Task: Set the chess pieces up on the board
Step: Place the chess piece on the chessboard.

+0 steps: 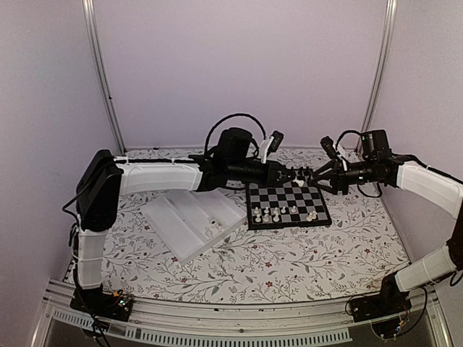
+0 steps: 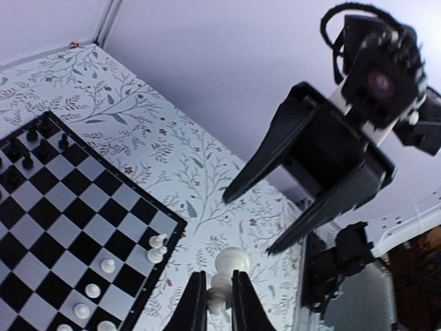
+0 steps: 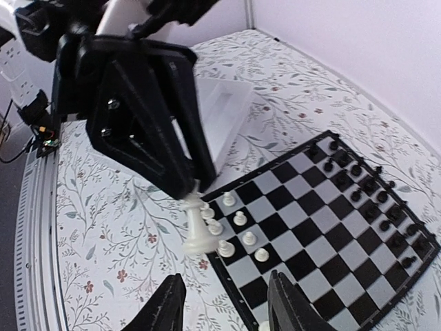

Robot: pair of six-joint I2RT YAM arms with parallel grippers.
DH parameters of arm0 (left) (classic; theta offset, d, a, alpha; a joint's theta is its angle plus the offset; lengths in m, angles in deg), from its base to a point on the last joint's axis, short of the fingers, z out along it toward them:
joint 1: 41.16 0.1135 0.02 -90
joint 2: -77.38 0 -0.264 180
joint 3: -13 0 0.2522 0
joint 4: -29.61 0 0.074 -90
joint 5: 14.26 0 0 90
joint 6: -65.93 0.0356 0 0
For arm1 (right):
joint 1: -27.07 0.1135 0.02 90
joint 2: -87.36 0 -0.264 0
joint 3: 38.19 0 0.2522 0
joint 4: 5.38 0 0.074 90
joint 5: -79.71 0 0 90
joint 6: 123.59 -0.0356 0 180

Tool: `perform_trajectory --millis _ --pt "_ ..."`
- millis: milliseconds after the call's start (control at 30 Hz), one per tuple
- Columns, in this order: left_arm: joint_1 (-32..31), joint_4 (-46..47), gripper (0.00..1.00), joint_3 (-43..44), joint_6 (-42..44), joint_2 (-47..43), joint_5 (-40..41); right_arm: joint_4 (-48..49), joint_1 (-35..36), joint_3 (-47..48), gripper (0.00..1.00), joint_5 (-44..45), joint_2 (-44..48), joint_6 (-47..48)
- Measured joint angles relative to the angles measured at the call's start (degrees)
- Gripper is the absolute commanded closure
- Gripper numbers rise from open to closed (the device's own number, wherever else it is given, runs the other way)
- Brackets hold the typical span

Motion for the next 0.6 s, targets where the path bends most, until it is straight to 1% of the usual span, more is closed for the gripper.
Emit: perform_trajectory --millis 100,167,200,300,333,367,400,600 --pt "-1.3 -8.5 0.94 6.1 7.4 2.1 5.6 0.1 -5.2 0.0 0.54 0.2 1.5 -0.9" --pt "-2.6 -15.6 0.93 11.0 12.8 4.5 10.7 0.9 -7.4 0.0 0.53 2.6 2.2 -2.3" --pt "-3.4 -16.6 0.93 11.7 13.7 5.0 11.3 1.2 -7.8 0.0 0.53 3.9 2.4 -2.7" --pt "-5.6 -24.1 0.93 17.2 19.5 8.7 17.0 2.2 -8.1 0.0 0.53 8.2 2.4 -3.7" --pt "-7.3 -31.1 0.93 22.1 24.7 12.7 22.3 2.8 -8.1 0.0 0.52 12.1 2.4 -4.5" --pt "-7.3 -31.1 0.93 22.1 24.7 12.7 22.3 2.8 -8.1 0.0 0.52 12.1 2.4 -4.5" --pt "-7.7 -34.0 0.93 23.7 26.1 13.7 23.3 3.0 -8.2 0.0 0.52 12.7 2.3 -4.7" --pt "-8.7 -41.4 0.93 30.5 31.1 18.3 29.0 3.5 -8.2 -0.2 0.52 14.8 1.2 -4.7"
